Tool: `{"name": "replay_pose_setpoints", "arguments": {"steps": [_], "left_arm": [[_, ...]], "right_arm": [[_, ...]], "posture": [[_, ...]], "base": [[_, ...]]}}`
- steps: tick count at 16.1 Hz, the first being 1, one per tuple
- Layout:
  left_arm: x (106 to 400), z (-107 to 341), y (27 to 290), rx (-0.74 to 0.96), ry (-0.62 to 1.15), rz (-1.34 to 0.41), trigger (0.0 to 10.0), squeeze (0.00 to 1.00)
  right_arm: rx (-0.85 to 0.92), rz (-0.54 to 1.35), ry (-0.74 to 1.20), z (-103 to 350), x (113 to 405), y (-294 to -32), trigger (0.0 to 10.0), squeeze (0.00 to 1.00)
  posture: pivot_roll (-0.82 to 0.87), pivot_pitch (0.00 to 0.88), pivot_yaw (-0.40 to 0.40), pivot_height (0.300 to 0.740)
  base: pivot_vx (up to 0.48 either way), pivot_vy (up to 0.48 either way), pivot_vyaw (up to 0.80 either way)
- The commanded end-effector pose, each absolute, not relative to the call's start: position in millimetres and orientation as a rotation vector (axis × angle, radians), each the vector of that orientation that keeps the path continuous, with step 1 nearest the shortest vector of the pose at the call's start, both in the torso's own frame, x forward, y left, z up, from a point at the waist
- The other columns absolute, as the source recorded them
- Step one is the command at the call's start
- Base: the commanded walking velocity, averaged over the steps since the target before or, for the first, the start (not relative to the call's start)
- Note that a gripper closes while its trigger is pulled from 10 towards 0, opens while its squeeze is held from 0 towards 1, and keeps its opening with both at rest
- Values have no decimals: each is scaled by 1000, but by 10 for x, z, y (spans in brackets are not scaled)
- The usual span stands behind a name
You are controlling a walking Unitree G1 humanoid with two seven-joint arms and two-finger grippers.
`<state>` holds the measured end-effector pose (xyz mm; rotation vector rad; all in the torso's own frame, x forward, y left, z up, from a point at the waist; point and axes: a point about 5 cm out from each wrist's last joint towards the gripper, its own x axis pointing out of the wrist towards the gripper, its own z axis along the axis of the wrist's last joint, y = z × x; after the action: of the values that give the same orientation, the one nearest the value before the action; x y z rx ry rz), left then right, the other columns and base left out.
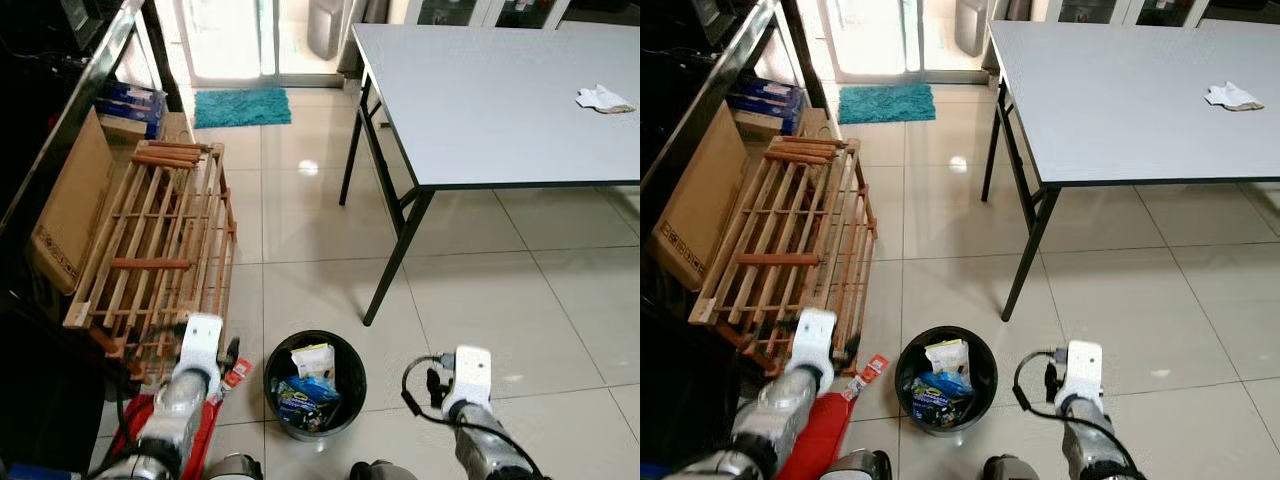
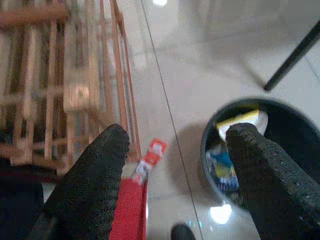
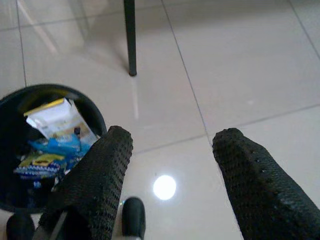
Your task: Picking trash to rubbish bin
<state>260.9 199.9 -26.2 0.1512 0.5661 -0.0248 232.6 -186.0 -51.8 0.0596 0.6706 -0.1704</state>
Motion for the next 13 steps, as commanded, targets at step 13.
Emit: {"name": "replay_pose_setpoints", "arguments": {"steps": [13], "left_arm": [[2298, -533, 1942, 94, 721, 43, 10000, 0]], "right_arm": [[54, -59, 774, -686, 2106, -1654, 10000, 0]], "posture": [[-13, 37, -69, 740]], "base": [[0, 0, 0]]}}
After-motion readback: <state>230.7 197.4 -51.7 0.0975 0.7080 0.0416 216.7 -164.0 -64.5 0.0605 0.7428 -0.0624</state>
